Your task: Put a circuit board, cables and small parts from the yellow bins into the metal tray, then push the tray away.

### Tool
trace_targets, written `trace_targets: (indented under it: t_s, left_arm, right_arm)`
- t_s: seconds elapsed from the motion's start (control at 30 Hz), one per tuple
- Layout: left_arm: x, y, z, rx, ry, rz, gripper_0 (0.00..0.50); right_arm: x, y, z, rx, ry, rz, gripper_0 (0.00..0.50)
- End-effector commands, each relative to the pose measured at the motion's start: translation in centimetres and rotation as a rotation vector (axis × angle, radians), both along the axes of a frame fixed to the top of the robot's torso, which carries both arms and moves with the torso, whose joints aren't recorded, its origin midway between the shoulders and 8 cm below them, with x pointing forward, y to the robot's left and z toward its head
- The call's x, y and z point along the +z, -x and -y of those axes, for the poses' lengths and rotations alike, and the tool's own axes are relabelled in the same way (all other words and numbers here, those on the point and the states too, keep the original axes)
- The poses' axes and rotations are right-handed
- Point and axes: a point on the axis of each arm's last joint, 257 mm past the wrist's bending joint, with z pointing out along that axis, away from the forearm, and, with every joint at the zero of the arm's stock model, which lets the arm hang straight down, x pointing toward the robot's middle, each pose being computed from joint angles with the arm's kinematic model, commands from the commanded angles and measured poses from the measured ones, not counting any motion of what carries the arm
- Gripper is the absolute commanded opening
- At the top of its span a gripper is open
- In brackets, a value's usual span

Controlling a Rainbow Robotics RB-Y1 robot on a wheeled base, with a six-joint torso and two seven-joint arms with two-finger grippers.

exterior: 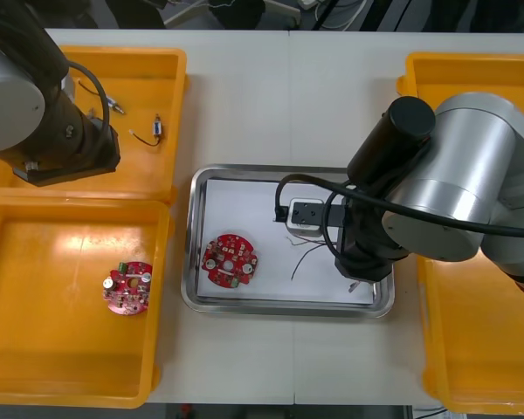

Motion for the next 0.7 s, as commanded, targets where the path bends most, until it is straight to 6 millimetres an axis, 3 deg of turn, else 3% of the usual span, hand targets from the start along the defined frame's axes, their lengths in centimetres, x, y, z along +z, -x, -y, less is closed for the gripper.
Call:
trace_targets:
  t_s: [0.03, 0.27, 0.5, 0.7]
  left_arm:
    - [1.8, -1.3, -4.2, -0.013, -0.081, 0.035, 0.5]
    - [2.0, -1.9, -6.3, 0.001, -0.052, 0.0, 0.5]
    - [2.2, -3.6, -6.6, 0.038, 0.001, 0.039, 0.5]
    - [1.7, -5.2, -7.1, 0.093, 0.049, 0.066, 0.5]
  right_arm:
    - [-1.1, -0.3, -0.9, 0.024, 0.022, 0.0, 0.0]
    - [-3.4, -1.6, -0.9, 0.003, 0.014, 0.021, 0.0]
    - [-6.2, -2.4, -0.3, -0.019, 0.028, 0.034, 0.0]
    - [-7.5, -2.1, 0.6, -0.04, 0.046, 0.008, 0.0]
